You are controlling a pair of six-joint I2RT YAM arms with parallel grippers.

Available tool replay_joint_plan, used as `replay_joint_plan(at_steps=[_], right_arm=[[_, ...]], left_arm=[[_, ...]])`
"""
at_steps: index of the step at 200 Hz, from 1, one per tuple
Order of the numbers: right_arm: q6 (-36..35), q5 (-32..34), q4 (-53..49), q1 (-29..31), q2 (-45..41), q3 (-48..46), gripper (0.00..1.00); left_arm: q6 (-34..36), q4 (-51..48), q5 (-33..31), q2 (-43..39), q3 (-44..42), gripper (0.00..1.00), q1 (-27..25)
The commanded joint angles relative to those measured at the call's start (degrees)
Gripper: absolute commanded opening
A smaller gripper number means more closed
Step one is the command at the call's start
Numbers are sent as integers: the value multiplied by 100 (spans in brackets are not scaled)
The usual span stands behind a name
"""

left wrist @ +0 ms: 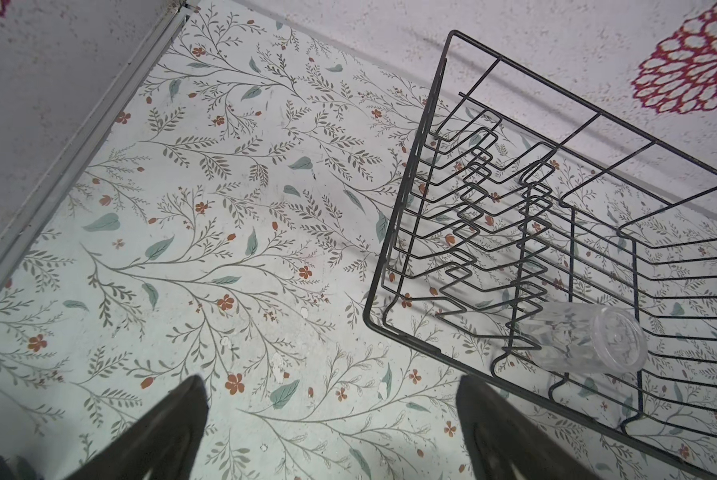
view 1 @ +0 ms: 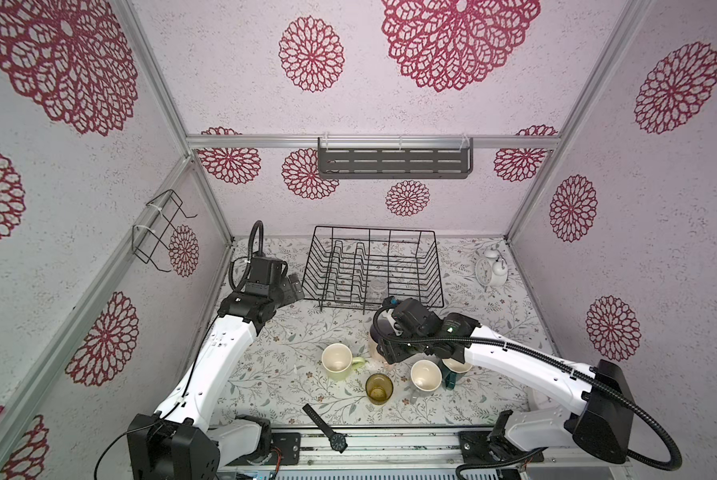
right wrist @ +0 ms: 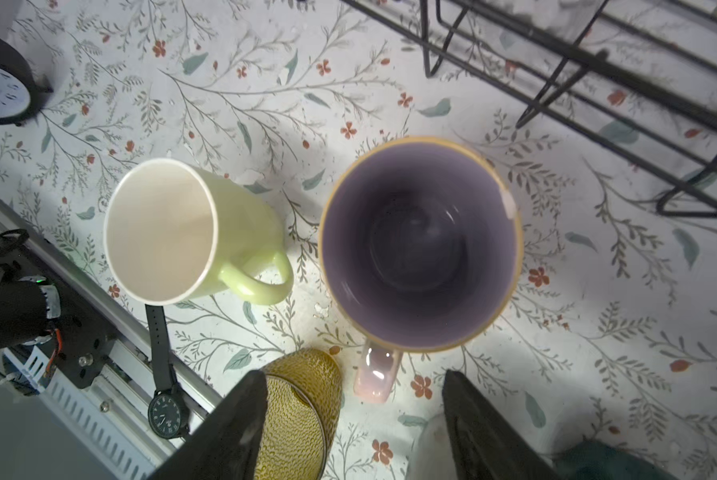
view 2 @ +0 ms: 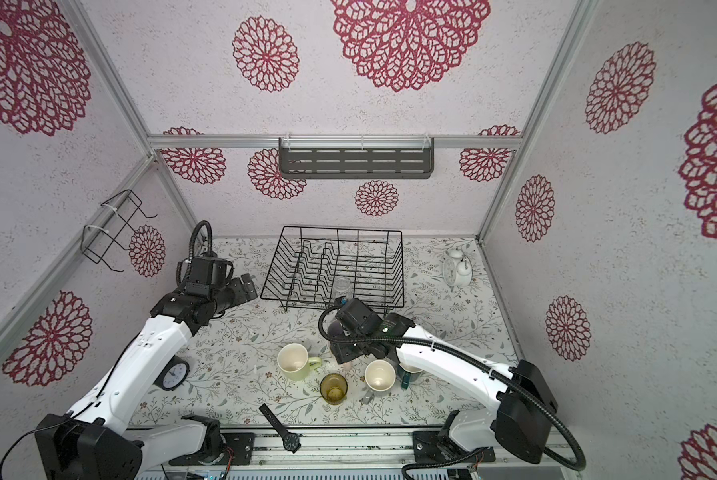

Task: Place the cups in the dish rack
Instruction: 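Move the right gripper to the pink mug and lower it into the mug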

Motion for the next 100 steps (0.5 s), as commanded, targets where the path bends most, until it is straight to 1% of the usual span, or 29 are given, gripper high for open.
replay_joint_plan(at_steps=[1, 27, 62, 78, 100], right_arm=[[261, 240, -355, 57, 96, -113, 70], [328, 247, -140, 94, 343, -194, 66], [356, 253, 380, 162, 728, -195, 56], [293, 436, 402, 207, 899, -105, 54], [193, 575, 454, 217, 1085, -117, 52]], left_arm=[[-176, 318, 17, -139, -121, 97, 48], [-259, 244, 129, -107, -44, 98, 48], [-261, 187, 159, -116, -23, 98, 48], [-236, 32, 147, -139, 67, 98, 48], [-185, 80, 184, -190, -14, 98, 48]])
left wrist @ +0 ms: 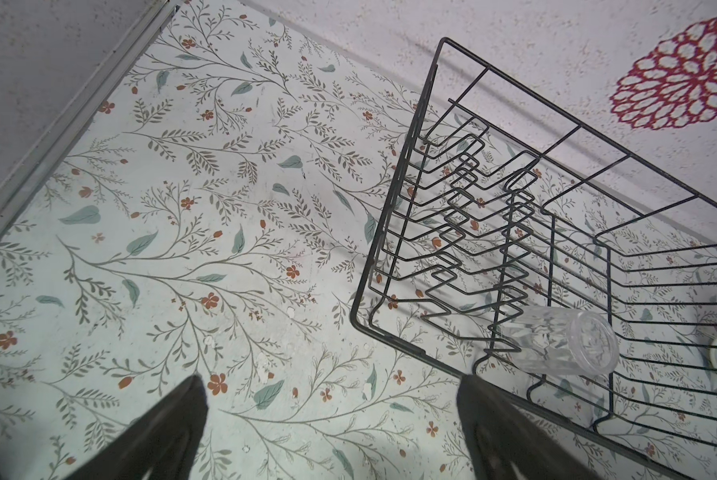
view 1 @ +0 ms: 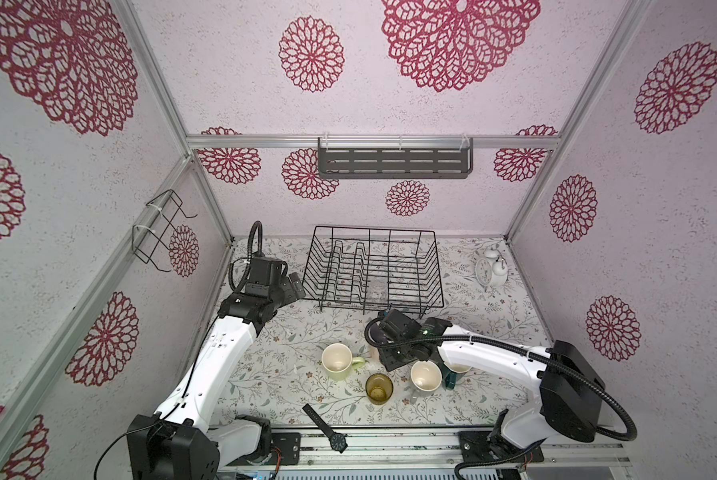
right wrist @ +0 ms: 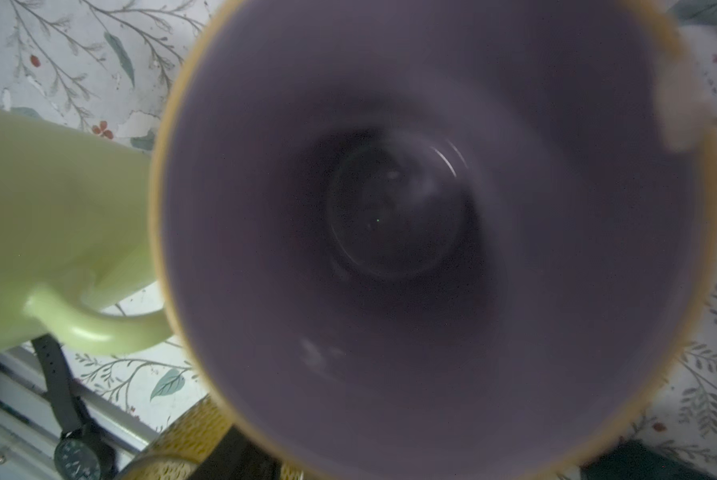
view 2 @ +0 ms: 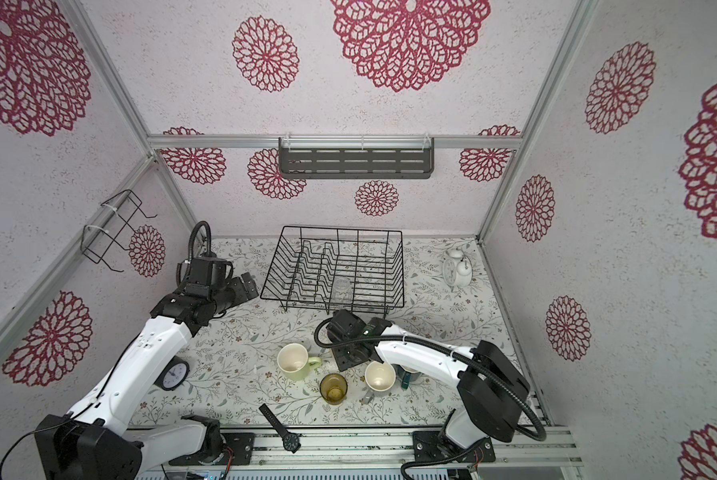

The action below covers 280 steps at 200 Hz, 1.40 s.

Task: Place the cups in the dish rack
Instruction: 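Close the right gripper on the pink mug's rim, then lift the pink mug over the rack with the right gripper while left gripper approaches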

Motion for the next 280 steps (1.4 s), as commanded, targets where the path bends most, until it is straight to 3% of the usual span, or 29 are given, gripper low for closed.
replay_joint_plan(at_steps=[1, 93, 128, 168, 188, 245, 280], right_arm=[[-84, 316, 133, 42, 110, 125, 52], [-398, 570, 161, 42, 106, 93, 13], [-439, 652, 161, 42, -84, 150, 6], [-602, 923, 437, 42, -677, 25, 0], [-897, 512, 871, 16, -1043, -103, 0], [-1161, -414, 1333, -278, -2035, 118, 0], [-1139, -1190, 1596, -1049, -2642, 243, 0]], left_arm=[[4, -1, 39, -158, 37, 98, 48], [7, -108, 85, -336, -105, 99, 48], [-33, -154, 152, -331, -28, 99, 48], [-110, 75, 697, -423, 10, 99, 48], [-248, 178, 934, -467, 46, 100, 47], [-215, 370, 2217, -597, 540, 97, 72], [-307, 1686, 3899, -776, 388, 97, 83]])
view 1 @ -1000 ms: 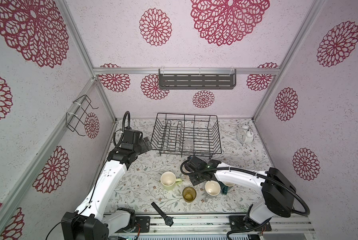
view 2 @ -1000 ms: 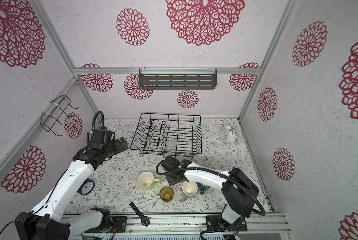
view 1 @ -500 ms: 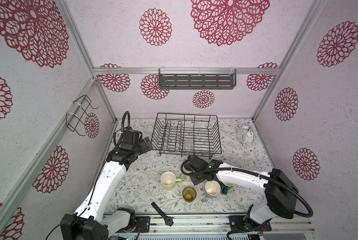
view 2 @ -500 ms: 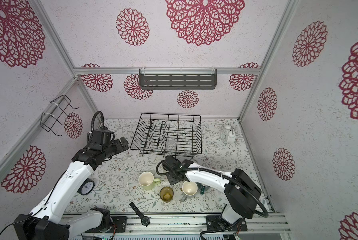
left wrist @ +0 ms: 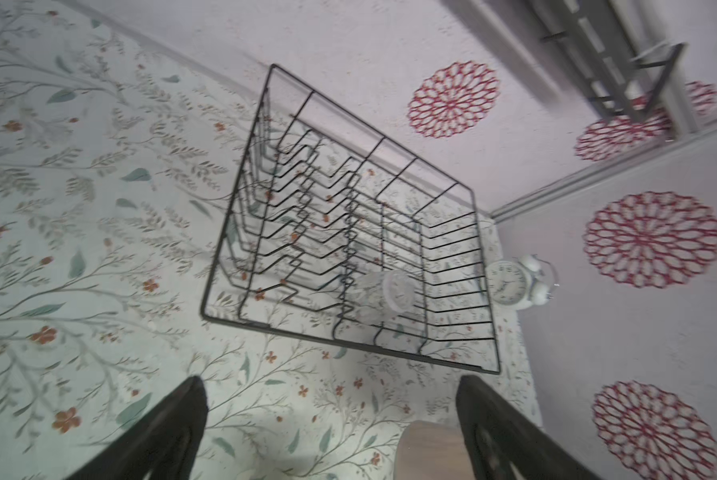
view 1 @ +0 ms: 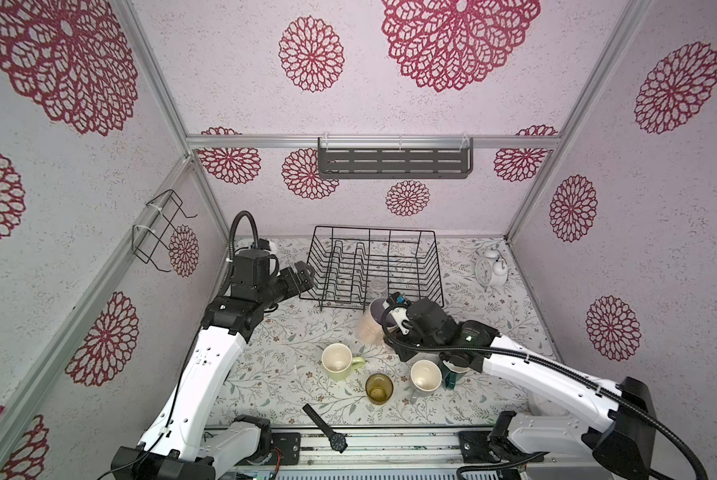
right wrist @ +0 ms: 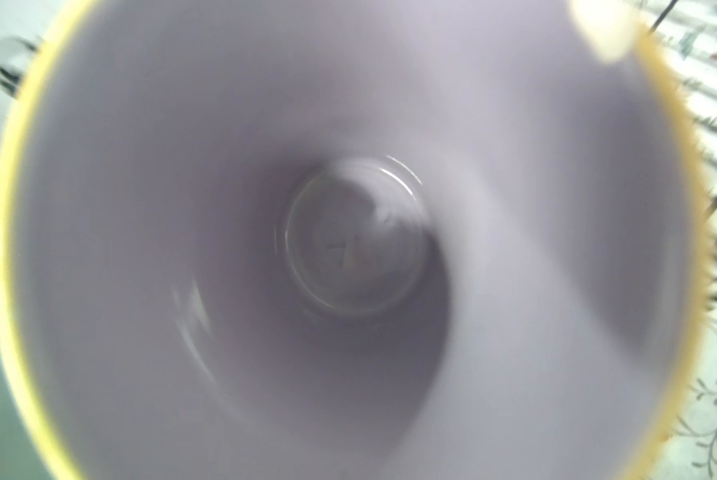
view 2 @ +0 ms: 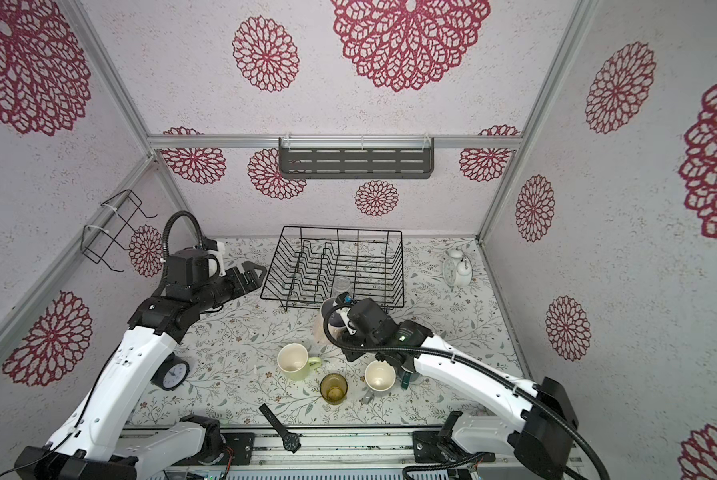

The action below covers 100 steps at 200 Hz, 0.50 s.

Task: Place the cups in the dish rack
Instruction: 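Lift the pink mug over the rack with the right gripper while left gripper approaches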

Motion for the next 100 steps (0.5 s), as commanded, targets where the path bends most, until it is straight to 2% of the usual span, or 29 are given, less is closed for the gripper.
replay_joint_plan(at_steps=[1, 33, 48, 82, 100], right_arm=[[-100, -617, 930, -559, -611, 474, 0], [465, -1756, 1594, -1688, -874, 594, 0], [903, -2409, 2146, -2129, -895, 586, 0], [2701, -3823, 4238, -2816, -692, 240, 0], [3588, -4136, 5278, -2932, -476, 149, 0]], left_arm=[[-131, 1227, 1476, -201, -80, 97, 41], [-981, 2987, 2319, -237, -399, 97, 33], [-1612, 4006, 2683, -46, -536, 97, -9], [-2610, 5339, 3283, 548, -374, 97, -170], [-2798, 5712, 3257, 774, -292, 97, -312]])
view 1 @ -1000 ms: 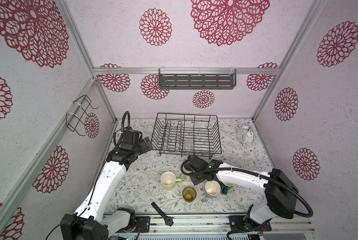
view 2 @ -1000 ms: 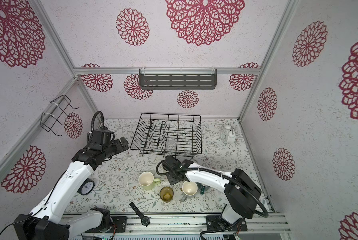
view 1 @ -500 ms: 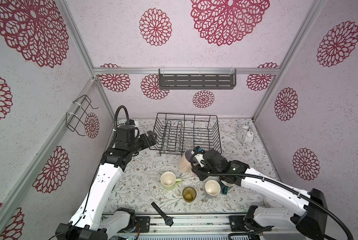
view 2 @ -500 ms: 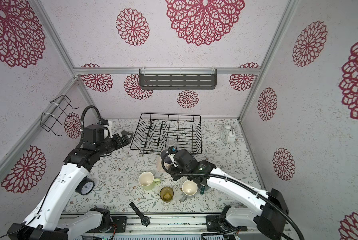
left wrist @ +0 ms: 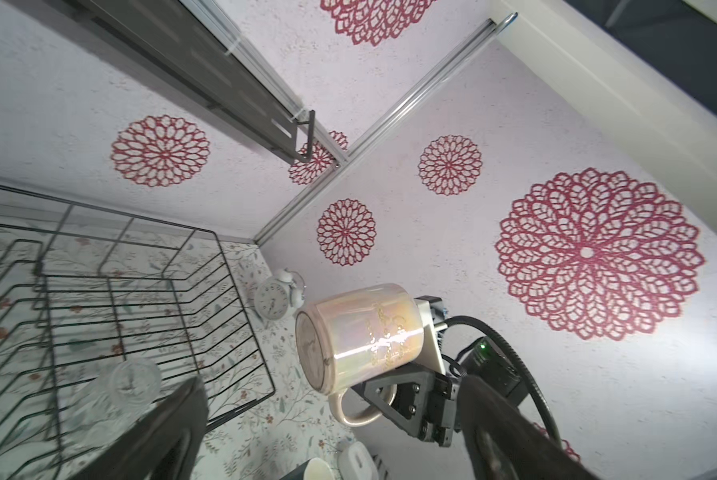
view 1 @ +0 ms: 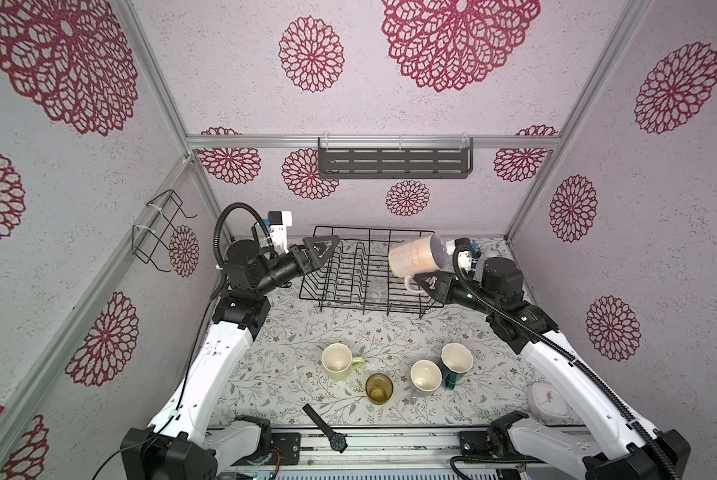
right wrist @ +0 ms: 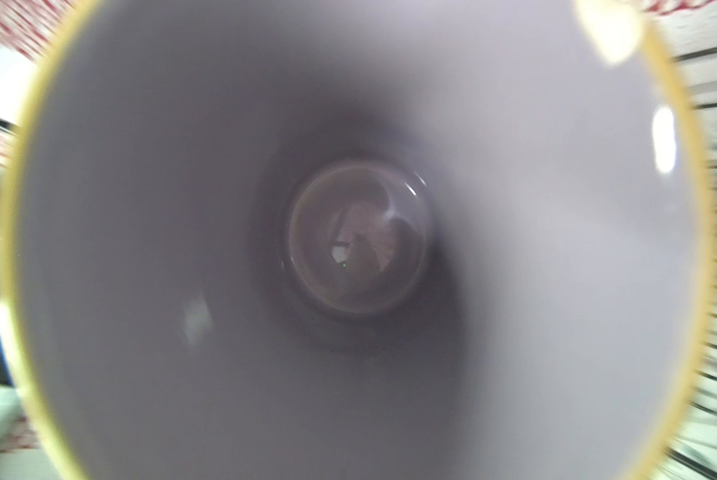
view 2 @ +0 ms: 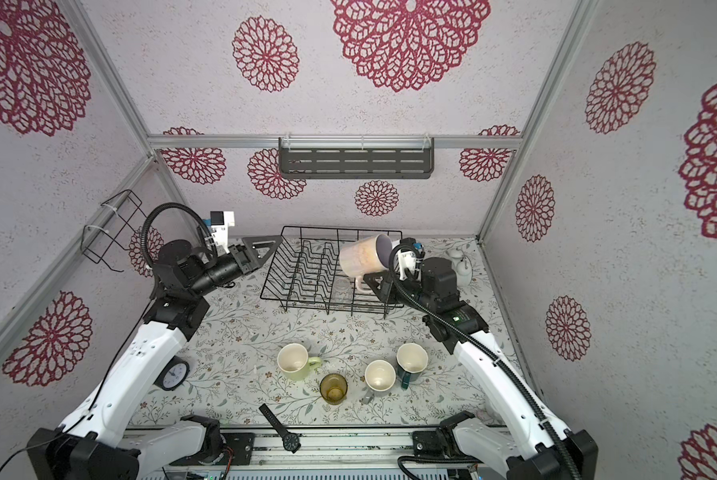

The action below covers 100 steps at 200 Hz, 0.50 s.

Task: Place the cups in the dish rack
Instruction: 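Lift the pink mug over the rack with the right gripper while left gripper approaches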

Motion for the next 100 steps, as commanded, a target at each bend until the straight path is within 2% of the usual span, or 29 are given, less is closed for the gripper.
replay_joint_plan(at_steps=[1, 20, 56, 73, 100], right_arm=[[1565, -1208, 2803, -123, 88, 69, 0], [2282, -1194, 3609, -138, 301, 66, 0], [3451, -1238, 4897, -124, 760, 16, 0], [3403, -1268, 4829, -78, 831, 37, 0], [3134, -1232, 4547, 42, 846, 30, 0]], left_arm=[[-726, 1230, 424, 237, 150, 97, -189], [-834, 942, 385, 458, 346, 97, -224], [-1714, 2236, 528, 927, 275, 97, -480], [-1938, 2411, 586, 1119, 405, 97, -627], [-1795, 2074, 515, 1291, 575, 97, -802]])
